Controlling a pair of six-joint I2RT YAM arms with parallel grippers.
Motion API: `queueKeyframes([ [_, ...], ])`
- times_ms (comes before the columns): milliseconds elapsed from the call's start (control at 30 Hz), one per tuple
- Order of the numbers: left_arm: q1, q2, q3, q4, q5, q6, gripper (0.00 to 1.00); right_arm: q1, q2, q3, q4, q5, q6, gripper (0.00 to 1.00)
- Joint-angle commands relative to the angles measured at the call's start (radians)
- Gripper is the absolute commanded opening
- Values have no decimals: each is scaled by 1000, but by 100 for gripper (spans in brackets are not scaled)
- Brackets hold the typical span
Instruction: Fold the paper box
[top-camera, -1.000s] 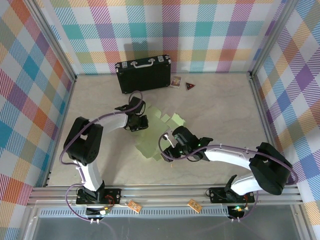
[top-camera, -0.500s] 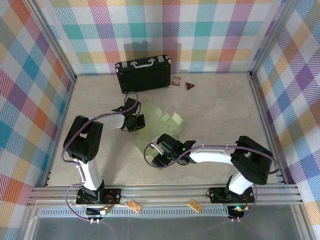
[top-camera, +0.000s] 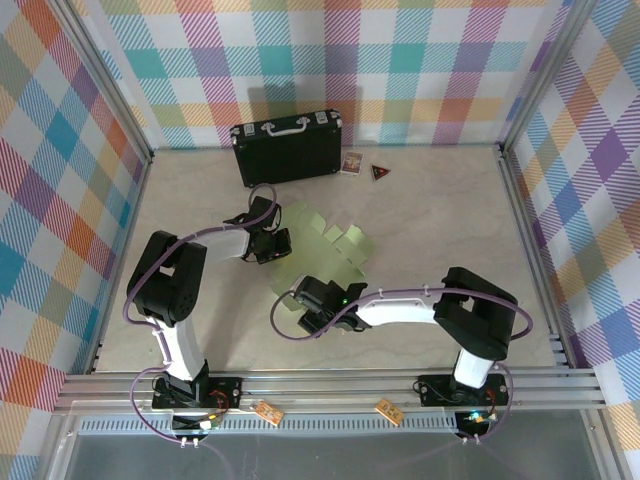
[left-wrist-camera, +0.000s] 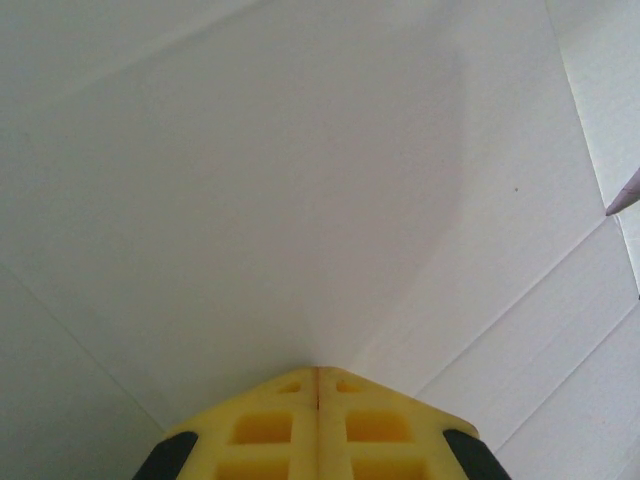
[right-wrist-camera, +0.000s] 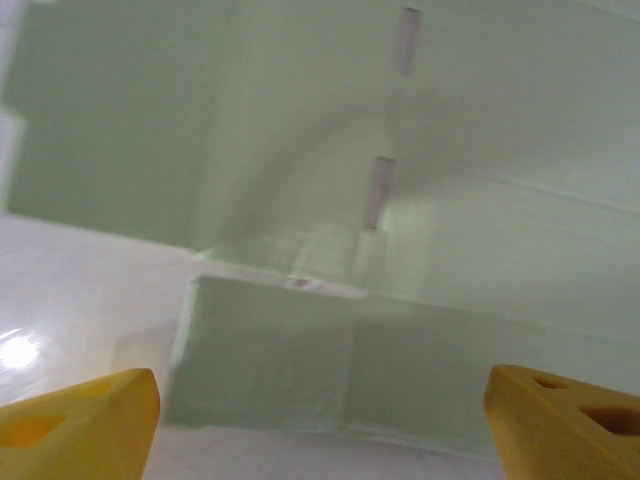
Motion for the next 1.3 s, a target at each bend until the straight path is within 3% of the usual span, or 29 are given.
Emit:
queueKeyframes([
  [0, 0, 56, -46, -91, 0, 15, 1, -40, 7, 28, -62, 29, 44, 84],
  [467, -16, 59, -41, -98, -14, 35, 0, -193, -78, 11, -52, -155, 84, 81],
  [900, -23, 57, -34, -112, -25, 46, 0, -345, -54, -10, -68, -229, 60, 78],
  [1267, -26, 55, -32, -114, -28, 49, 0, -397, -28, -17, -66, -270, 84, 77],
])
